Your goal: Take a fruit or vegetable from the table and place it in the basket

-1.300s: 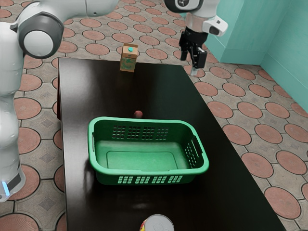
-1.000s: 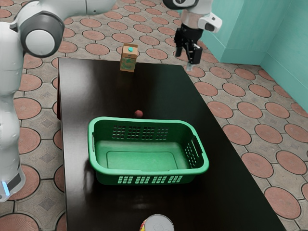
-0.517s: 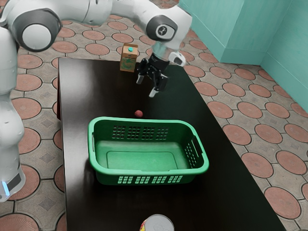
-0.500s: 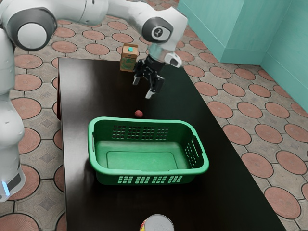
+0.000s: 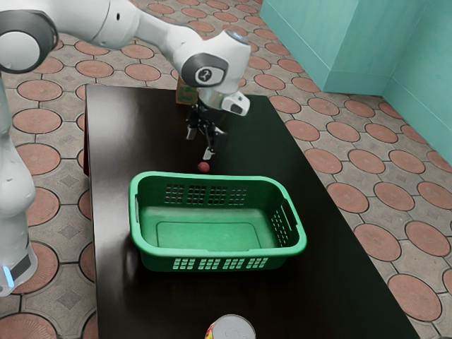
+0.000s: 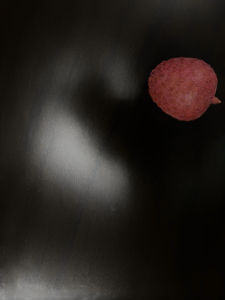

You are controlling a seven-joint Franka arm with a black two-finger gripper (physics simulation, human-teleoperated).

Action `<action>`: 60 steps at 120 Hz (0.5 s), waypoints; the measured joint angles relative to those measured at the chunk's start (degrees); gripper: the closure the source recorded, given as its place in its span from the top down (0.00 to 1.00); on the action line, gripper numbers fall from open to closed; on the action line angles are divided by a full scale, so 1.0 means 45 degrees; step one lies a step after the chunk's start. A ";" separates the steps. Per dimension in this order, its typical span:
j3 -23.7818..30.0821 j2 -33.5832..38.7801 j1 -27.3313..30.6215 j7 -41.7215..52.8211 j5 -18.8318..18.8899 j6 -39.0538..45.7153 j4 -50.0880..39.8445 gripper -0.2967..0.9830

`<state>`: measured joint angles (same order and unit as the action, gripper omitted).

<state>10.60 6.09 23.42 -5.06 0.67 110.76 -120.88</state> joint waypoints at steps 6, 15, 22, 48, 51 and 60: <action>0.0005 0.0008 0.0003 0.0108 0.0002 0.0243 -0.0088 0.76; 0.0010 0.0042 -0.0010 0.0254 -0.0013 0.0505 -0.0275 0.76; 0.0051 0.0090 -0.0001 0.0356 -0.0021 0.0652 -0.0392 0.76; 0.0404 0.0014 -0.0049 0.0668 -0.0252 0.1006 -0.0531 0.76; 0.0431 -0.0005 -0.0065 0.0699 -0.0316 0.1049 -0.0544 0.76; 0.0465 -0.0121 -0.0083 0.0796 -0.0467 0.1227 -0.0653 0.76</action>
<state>12.69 5.55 23.05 -1.48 -1.43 116.28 -123.82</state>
